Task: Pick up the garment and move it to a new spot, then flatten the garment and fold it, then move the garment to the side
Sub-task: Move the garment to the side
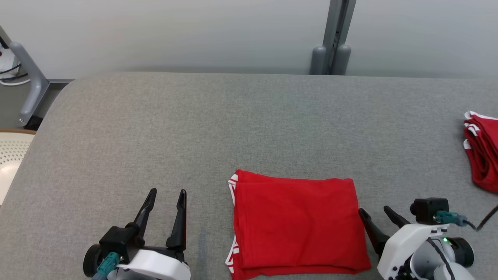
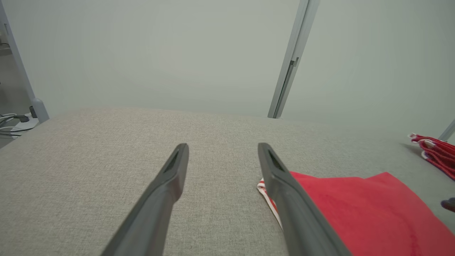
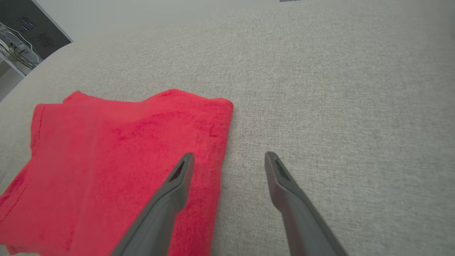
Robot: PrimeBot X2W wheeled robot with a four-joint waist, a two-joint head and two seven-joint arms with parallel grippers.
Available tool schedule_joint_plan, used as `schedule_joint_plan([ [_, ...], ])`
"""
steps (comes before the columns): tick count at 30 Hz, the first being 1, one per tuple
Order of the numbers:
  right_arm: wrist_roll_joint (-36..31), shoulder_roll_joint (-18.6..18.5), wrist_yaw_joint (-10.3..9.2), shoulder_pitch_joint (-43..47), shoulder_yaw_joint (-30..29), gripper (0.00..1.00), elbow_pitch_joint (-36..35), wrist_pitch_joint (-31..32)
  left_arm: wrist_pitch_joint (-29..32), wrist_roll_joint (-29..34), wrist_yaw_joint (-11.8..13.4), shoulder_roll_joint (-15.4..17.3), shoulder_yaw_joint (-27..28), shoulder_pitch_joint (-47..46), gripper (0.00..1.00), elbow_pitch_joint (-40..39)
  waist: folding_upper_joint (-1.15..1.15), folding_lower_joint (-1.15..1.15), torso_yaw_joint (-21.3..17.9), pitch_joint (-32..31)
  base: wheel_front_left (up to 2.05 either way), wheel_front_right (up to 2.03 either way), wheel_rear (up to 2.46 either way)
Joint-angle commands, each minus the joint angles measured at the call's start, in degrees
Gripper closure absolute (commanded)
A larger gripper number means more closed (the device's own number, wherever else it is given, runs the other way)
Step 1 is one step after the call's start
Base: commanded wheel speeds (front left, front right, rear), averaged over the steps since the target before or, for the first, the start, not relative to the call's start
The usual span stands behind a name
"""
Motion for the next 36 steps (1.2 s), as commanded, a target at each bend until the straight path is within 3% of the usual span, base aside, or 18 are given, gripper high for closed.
schedule_joint_plan([
  [1, 0.63, -0.95, 0.03, -1.1, 0.43, 0.0, 0.32, 0.77, -0.08, 0.21, -0.22, 0.15, 0.19, -1.18, 0.0, -0.06, 0.0, 0.0, 0.45, 0.52, 0.0, 0.0, 0.0],
  [7, 5.38, -3.33, 0.03, -4.57, 3.4, 0.0, 3.99, 5.55, -0.08, -0.1, 0.1, 0.06, 0.19, -2.1, 0.0, -0.27, 0.0, 0.0, 1.87, 2.31, 0.0, 0.0, 0.0],
  [16, 9.79, -3.95, 0.03, -7.48, 7.59, 0.0, 8.36, 7.25, -0.08, -0.85, 0.76, 0.03, -0.05, -2.56, 0.0, -0.76, 0.0, 0.0, 2.54, 3.58, 0.0, 0.0, 0.0],
  [17, 9.88, -4.0, 0.03, -7.85, 8.09, 0.17, 8.79, 7.12, -0.08, -0.88, 0.77, 0.03, -0.04, -2.61, 0.0, -0.81, 0.0, 0.0, 2.49, 3.65, 0.0, 0.0, 0.0],
  [18, 10.12, -4.05, 0.03, -8.21, 8.51, 0.49, 9.19, 6.93, -0.08, -0.89, 0.8, 0.03, -0.03, -2.65, 0.0, -0.85, 0.0, 0.0, 2.43, 3.7, 0.0, 0.0, 0.0],
  [20, 10.22, -4.02, 0.03, -8.87, 9.16, 0.67, 9.81, 6.55, -0.08, -0.93, 0.8, 0.03, -0.07, -2.7, 0.0, -0.93, 0.0, 0.0, 2.28, 3.76, 0.0, 0.0, 0.0],
  [21, 10.33, -4.08, 0.03, -9.26, 9.52, 0.96, 10.12, 6.31, -0.08, -0.93, 0.83, 0.03, -0.09, -2.73, 0.0, -0.92, 0.0, 0.0, 2.19, 3.78, 0.0, 0.0, 0.0],
  [22, 10.51, -4.11, 0.03, -9.63, 9.88, 1.0, 10.39, 6.08, -0.08, -0.93, 0.87, 0.03, -0.12, -2.8, 0.0, -0.92, 0.0, 0.0, 2.09, 3.79, 0.0, 0.0, 0.0],
  [36, 12.1, -8.94, 0.02, -12.59, 9.41, 1.0, 8.74, 3.56, -0.08, -0.08, 0.58, 0.04, -0.14, -2.53, 0.0, -1.31, 0.0, 0.0, -2.85, 3.26, 0.0, 0.0, 0.0],
])
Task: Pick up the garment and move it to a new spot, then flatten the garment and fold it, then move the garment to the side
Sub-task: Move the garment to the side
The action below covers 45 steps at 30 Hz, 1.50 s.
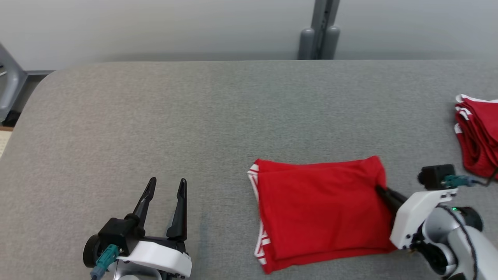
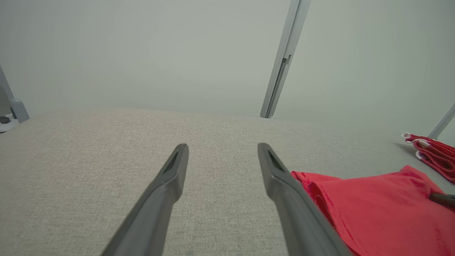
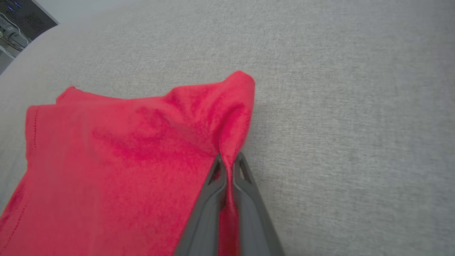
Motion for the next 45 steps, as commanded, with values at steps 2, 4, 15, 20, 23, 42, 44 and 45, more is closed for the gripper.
schedule_joint_plan([
  [2, -0.22, -2.01, -0.01, -0.66, -1.54, 1.0, -0.77, -0.6, -0.08, 0.55, -0.35, 0.18, -0.1, -0.74, 0.0, -0.18, 0.0, 0.0, -2.3, -0.18, 0.0, 0.0, 0.0],
  [4, -0.67, -3.2, -0.01, -0.83, -2.71, 1.0, -1.29, -0.42, -0.08, 0.74, -0.5, 0.18, -0.37, -1.05, 0.0, -0.01, 0.0, 0.0, -3.85, -0.18, 0.0, 0.0, 0.0],
  [15, -3.56, -5.35, 0.0, -2.01, -8.98, 1.0, -5.59, 1.06, -0.07, 2.05, -1.09, 0.19, -1.67, -2.94, 0.0, 0.27, 0.0, 0.0, -13.37, 1.81, 0.0, 0.0, 0.0],
  [20, -4.38, -4.38, 0.0, -3.02, -9.62, 1.0, -6.85, 1.84, -0.07, 2.41, -1.48, 0.21, -2.32, -4.36, 0.0, 0.75, 0.0, 0.0, -15.48, 2.98, 0.0, 0.0, 0.0],
  [23, -4.92, -3.93, 0.0, -3.68, -9.8, 1.0, -7.52, 2.12, -0.08, 2.35, -1.47, 0.21, -2.63, -5.17, 0.0, 1.07, 0.0, 0.0, -15.79, 3.18, 0.0, 0.0, 0.0],
  [42, -6.65, -4.18, 0.0, -17.08, -12.7, 1.0, -2.98, 6.98, -0.07, -0.87, -0.45, 0.19, -5.19, -3.16, 0.0, 1.8, 0.0, 0.0, -8.75, -0.97, 0.0, 0.0, 0.0],
  [44, -6.88, -4.45, 0.0, -17.71, -13.07, 1.0, -2.24, 7.17, -0.07, -0.98, -0.37, 0.19, -5.24, -3.1, 0.0, 1.77, 0.0, 0.0, -8.36, -0.97, 0.0, 0.0, 0.0],
  [45, -7.36, -4.82, 0.0, -18.24, -13.4, 1.0, -1.63, 7.36, -0.07, -0.98, -0.3, 0.2, -5.22, -3.06, 0.0, 1.7, 0.0, 0.0, -8.0, -0.95, 0.0, 0.0, 0.0],
])
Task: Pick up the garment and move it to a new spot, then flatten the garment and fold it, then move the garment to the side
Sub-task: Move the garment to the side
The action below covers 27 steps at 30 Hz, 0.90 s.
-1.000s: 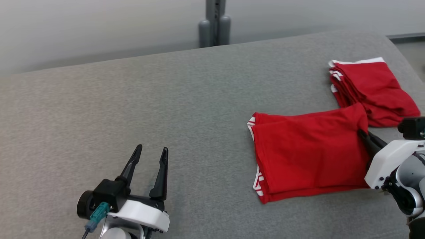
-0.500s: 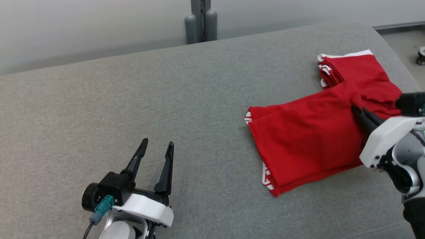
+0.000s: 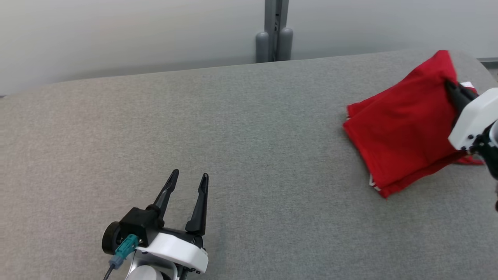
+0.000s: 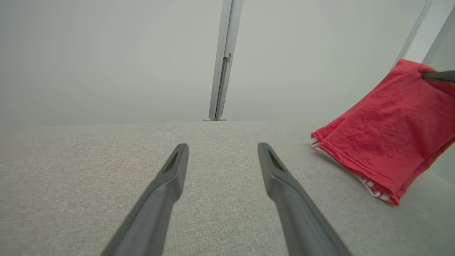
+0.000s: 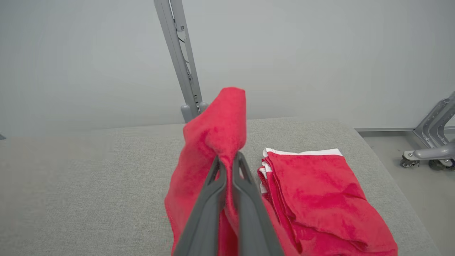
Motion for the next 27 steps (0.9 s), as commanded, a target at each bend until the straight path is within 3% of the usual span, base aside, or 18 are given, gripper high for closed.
schedule_joint_plan([
  [1, -0.59, -0.84, 0.01, -0.72, -0.51, 1.0, 0.43, 0.26, -0.07, -0.32, 0.26, 0.23, 0.15, 0.42, 0.0, -0.17, 0.0, 0.0, 0.71, -0.02, 0.0, 0.0, 0.0],
  [10, -3.17, -5.8, 0.01, -3.83, -3.73, 1.0, 4.34, 0.81, -0.07, 0.45, 0.13, 0.23, -0.06, 0.21, 0.0, -0.46, 0.0, 0.0, 3.1, 1.46, 0.0, 0.0, 0.0],
  [15, -4.96, -10.59, 0.01, -5.38, -5.32, 1.0, 5.99, -0.6, -0.07, 1.57, -0.22, 0.23, 0.02, -1.29, 0.0, -0.58, 0.0, 0.0, 4.6, 4.16, 0.0, 0.0, 0.0],
  [27, -15.22, -16.65, 0.01, -9.41, -12.94, 1.0, 17.06, -5.58, -0.07, 3.2, -0.92, 0.22, 0.45, -4.24, 0.0, -1.16, 0.0, 0.0, 8.1, 11.45, 0.0, 0.0, 0.0],
])
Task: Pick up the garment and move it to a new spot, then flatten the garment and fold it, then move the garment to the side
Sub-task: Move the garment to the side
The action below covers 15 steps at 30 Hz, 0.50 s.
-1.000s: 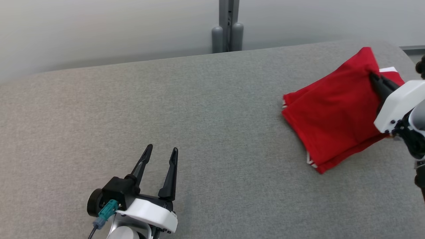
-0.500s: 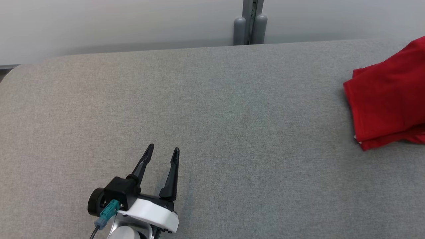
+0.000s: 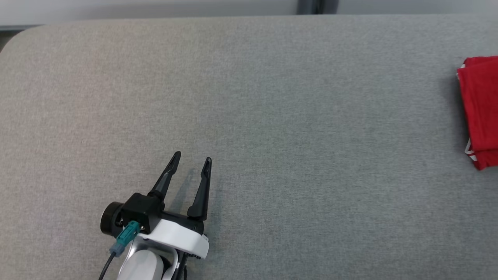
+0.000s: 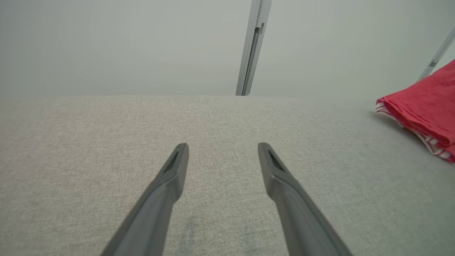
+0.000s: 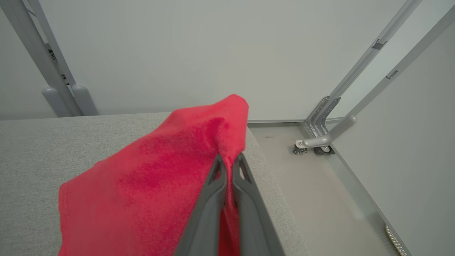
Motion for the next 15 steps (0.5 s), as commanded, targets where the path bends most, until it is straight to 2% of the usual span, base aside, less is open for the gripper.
schedule_joint_plan([
  [1, -1.71, -0.85, 0.0, -0.32, -0.58, 1.0, 0.98, -0.76, -0.07, 0.24, -0.12, 0.21, -0.05, -1.38, 0.0, -0.35, 0.0, 0.0, 1.27, 1.65, 0.0, 0.0, 0.0],
  [12, -16.06, -3.09, 0.0, -3.04, -9.35, 1.0, 9.33, -7.19, -0.08, 0.57, 0.4, 0.21, -0.95, -3.18, 0.0, -1.18, 0.0, 0.0, 4.01, 6.18, 0.0, 0.0, 0.0],
  [13, -17.61, -3.32, 0.0, -3.49, -10.12, 0.73, 9.59, -8.16, -0.07, 0.58, 0.49, 0.21, -0.94, -3.3, 0.0, -1.21, 0.0, 0.0, 4.06, 6.46, 0.0, 0.0, 0.0],
  [14, -19.12, -3.38, 0.0, -3.83, -10.81, 0.02, 9.66, -9.12, -0.07, 0.58, 0.56, 0.19, -0.96, -3.4, 0.0, -1.22, 0.0, 0.0, 4.1, 6.71, 0.0, 0.0, 0.0],
  [15, -19.12, -3.38, 0.0, -3.83, -10.81, 0.02, 9.66, -9.12, -0.07, 0.58, 0.56, 0.19, -0.96, -3.4, 0.0, -1.22, 0.0, 0.0, 4.1, 6.71, 0.0, 0.0, 0.0],
])
